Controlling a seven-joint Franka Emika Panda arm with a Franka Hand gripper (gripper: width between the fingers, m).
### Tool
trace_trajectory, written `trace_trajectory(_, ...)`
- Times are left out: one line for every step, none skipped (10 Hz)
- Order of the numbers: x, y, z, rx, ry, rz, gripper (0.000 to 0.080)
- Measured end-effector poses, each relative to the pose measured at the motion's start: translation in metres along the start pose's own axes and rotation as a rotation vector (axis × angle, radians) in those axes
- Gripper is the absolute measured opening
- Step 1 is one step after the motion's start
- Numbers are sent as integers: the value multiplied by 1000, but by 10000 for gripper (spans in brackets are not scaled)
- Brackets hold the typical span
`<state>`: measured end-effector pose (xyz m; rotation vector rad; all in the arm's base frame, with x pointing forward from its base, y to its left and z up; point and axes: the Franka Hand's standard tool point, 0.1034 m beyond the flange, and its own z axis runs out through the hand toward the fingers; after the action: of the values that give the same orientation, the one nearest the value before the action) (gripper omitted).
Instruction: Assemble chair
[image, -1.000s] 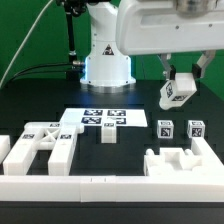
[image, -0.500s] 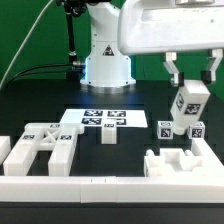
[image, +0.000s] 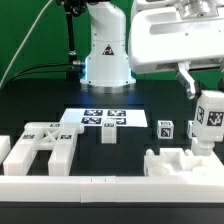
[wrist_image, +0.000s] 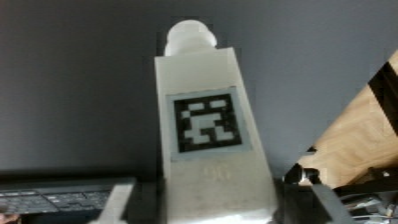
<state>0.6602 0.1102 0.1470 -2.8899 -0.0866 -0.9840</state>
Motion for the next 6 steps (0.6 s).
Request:
trace_trajectory(-11, 1, -1, -3, 11, -13, 282)
trace_trajectory(-28, 2, -1, -5, 4, -19, 282)
trace_trajectory(-35, -1, 0, -3, -7, -22, 282)
trace_trajectory(-35, -1, 1, -3, -8, -25, 282)
trace_trajectory(-38, -3, 4, -1, -13, -26, 282)
trace_trajectory(-41, -7, 6, 5, -19, -28, 282)
